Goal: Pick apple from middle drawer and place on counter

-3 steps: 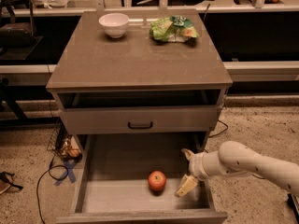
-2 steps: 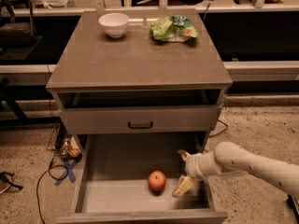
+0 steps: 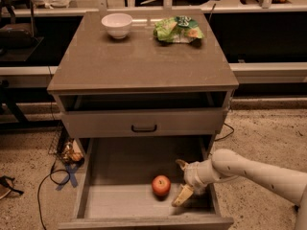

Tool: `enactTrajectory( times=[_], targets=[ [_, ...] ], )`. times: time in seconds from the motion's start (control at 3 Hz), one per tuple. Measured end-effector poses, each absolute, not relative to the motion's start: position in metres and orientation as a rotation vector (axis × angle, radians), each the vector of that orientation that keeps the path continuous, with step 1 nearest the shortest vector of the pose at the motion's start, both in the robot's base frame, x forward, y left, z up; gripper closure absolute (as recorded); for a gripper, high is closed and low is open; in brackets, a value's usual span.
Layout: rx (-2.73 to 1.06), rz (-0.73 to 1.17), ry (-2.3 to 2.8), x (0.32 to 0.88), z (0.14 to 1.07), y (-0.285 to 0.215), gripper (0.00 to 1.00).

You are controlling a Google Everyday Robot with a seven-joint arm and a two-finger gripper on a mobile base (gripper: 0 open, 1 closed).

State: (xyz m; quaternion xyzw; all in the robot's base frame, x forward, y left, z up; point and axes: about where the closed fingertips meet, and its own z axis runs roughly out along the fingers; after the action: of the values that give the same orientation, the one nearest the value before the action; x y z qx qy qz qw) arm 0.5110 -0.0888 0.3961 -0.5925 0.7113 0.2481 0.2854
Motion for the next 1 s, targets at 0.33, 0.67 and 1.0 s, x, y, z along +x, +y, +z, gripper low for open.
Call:
enactTrajectory(
  times=[0.33, 0.67, 1.0],
  targets=[
    [-1.609, 0.703, 1.894, 0.505, 0.385, -0.078, 0.0],
    [-1.643, 0.727, 1.874, 0.499, 0.378, -0.065, 0.0],
    [-1.651, 0.768, 1.838, 0.494, 0.375, -0.051, 0.0]
  ],
)
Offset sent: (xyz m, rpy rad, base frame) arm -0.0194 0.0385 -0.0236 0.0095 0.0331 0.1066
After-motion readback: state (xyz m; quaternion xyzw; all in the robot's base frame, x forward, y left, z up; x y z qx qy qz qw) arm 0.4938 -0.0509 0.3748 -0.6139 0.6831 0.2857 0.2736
